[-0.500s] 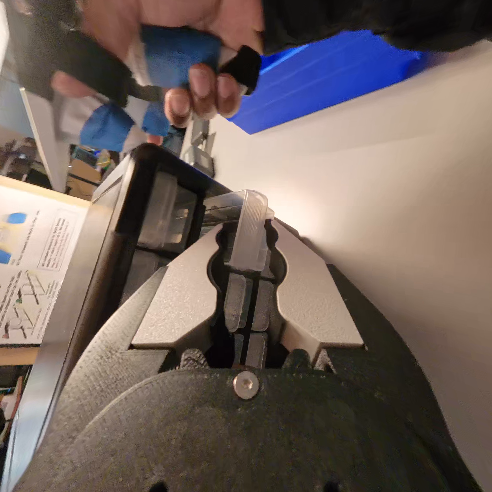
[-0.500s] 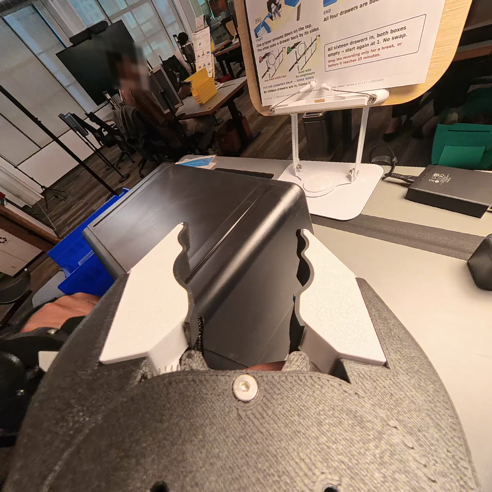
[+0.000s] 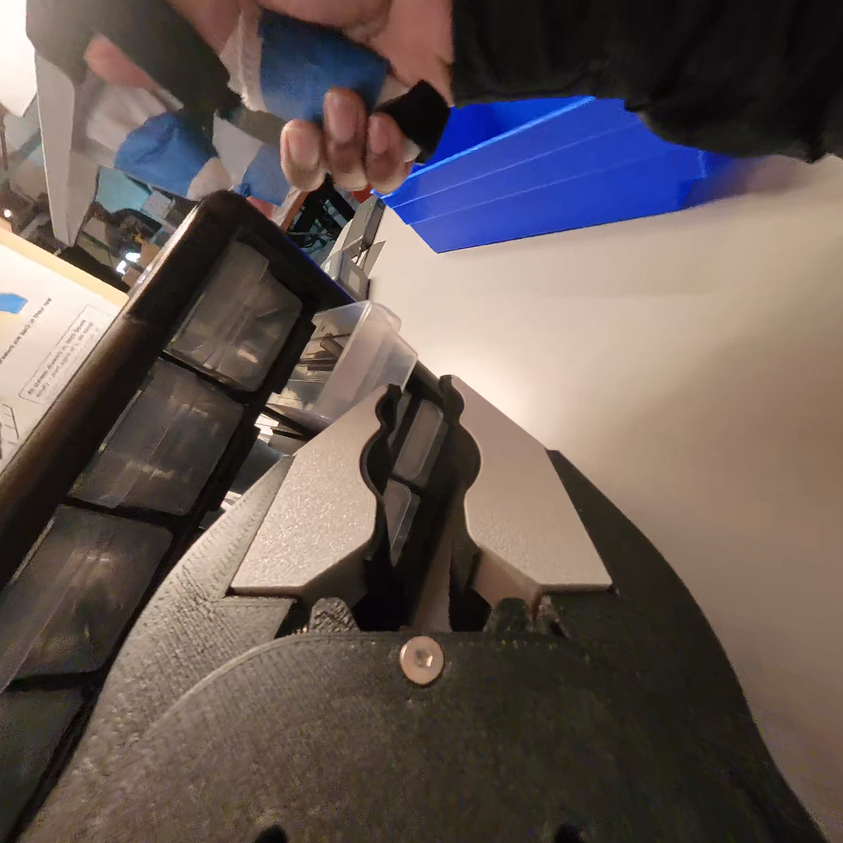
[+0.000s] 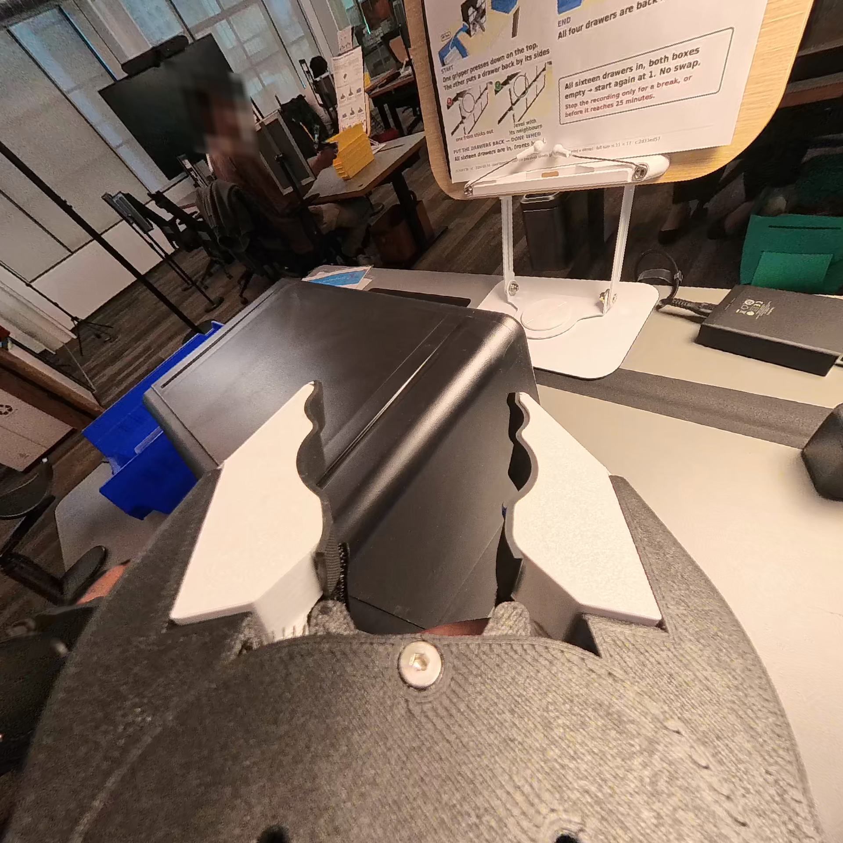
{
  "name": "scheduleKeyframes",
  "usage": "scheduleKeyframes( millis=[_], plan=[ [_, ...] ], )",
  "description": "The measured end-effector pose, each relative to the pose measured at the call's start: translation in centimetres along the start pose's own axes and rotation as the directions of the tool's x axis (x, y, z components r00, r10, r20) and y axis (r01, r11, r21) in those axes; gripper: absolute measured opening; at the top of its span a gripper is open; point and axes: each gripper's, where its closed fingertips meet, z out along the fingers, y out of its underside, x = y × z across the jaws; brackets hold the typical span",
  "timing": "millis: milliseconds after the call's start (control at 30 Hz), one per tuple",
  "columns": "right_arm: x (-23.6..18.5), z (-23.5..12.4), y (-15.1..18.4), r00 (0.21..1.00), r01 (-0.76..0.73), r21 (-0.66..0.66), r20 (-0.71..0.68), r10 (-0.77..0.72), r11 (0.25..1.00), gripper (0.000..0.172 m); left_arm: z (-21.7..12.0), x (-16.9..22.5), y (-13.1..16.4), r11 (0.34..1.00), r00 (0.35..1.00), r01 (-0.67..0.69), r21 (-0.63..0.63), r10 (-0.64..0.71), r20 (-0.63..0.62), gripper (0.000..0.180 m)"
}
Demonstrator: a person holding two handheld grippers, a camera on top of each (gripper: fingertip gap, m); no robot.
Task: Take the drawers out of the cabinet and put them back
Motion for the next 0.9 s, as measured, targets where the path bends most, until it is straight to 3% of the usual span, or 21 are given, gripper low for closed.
scheduleKeyframes(
  millis=[267, 467, 667, 900],
  plan=[
    [-0.1, 0.0, 0.0, 1.0, 0.004, 0.001, 0.001, -0.004, 1.0, 0.083, 3.9, -3.4, 1.5, 0.976, 0.972, 0.214, -0.025, -0.21, 0.108, 0.02],
    [-0.1, -0.1, 0.0, 1.0, 0.004, -0.001, 0.008, -0.004, 1.0, 0.084, 2.7, -1.7, 0.8, 0.975, 0.973, 0.22, 0.003, -0.22, 0.067, 0.026],
    [0.1, -0.1, 0.1, 1.0, 0.007, -0.006, 0.001, -0.007, 1.0, 0.084, -4.3, -1.5, 3.0, 0.959, 0.955, 0.282, -0.019, -0.279, 0.105, 0.032],
    [-0.2, -0.2, 0.2, 1.0, 0.014, -0.007, 0.005, -0.014, 1.0, 0.083, -18.6, -8.2, 11.1, 0.888, 0.883, 0.41, -0.209, -0.329, 0.333, 0.037]
  ],
)
